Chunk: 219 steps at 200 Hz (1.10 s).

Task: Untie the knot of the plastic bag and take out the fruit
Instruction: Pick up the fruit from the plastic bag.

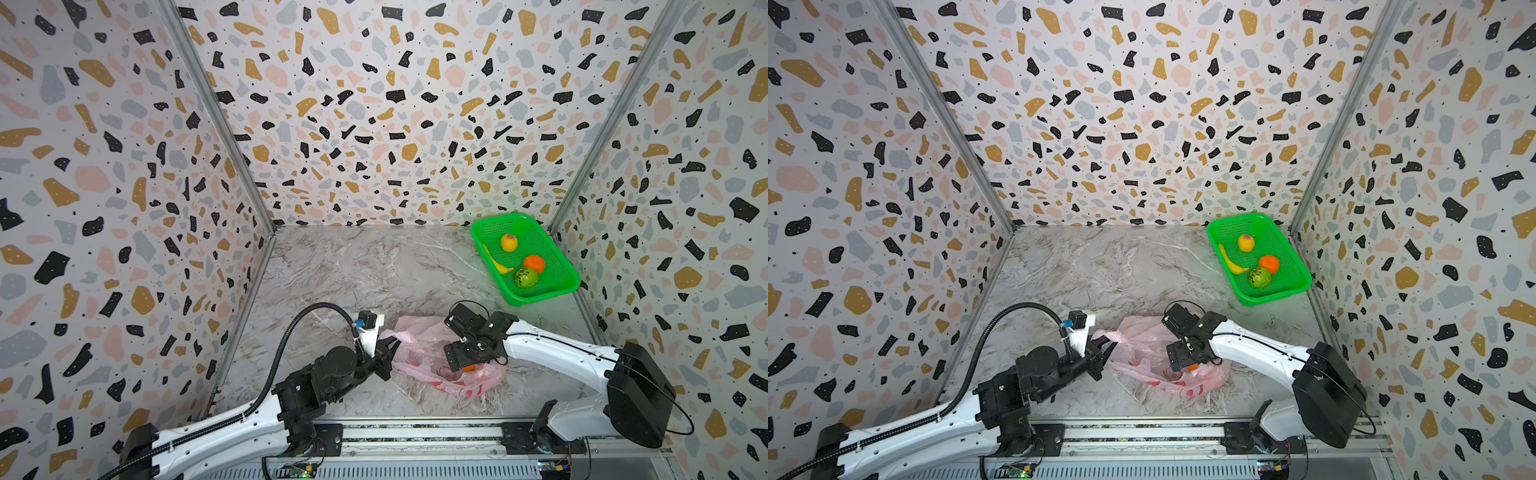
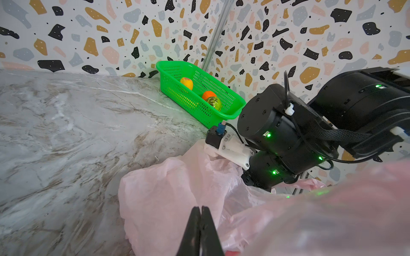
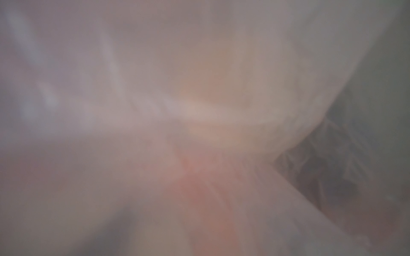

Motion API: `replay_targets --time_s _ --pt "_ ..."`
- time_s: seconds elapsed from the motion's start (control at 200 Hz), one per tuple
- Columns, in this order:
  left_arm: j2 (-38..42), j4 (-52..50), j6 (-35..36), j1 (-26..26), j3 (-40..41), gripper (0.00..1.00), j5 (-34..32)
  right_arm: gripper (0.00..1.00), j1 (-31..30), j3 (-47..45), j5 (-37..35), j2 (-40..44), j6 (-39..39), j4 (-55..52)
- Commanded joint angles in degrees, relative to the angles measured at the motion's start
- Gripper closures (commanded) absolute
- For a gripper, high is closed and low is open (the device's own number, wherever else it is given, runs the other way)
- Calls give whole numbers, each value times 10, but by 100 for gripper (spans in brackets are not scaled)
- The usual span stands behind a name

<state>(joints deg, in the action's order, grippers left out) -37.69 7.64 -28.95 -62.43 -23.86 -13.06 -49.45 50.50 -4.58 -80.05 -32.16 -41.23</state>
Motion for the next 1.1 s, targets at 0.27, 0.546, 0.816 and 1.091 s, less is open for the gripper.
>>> replay_targets --time_s 0.27,0.546,0.816,1.091 --pt "-1 22 10 -3 9 100 -7 7 -26 -20 114 -18 39 53" --pt "-13 28 9 -3 9 100 -5 10 -62 -25 76 -25 23 66" --pt "3 10 9 -3 9 100 -15 8 -94 -10 -26 -25 16 90" --pt "11 0 8 -4 6 100 -21 4 -94 -2 -27 -47 19 122"
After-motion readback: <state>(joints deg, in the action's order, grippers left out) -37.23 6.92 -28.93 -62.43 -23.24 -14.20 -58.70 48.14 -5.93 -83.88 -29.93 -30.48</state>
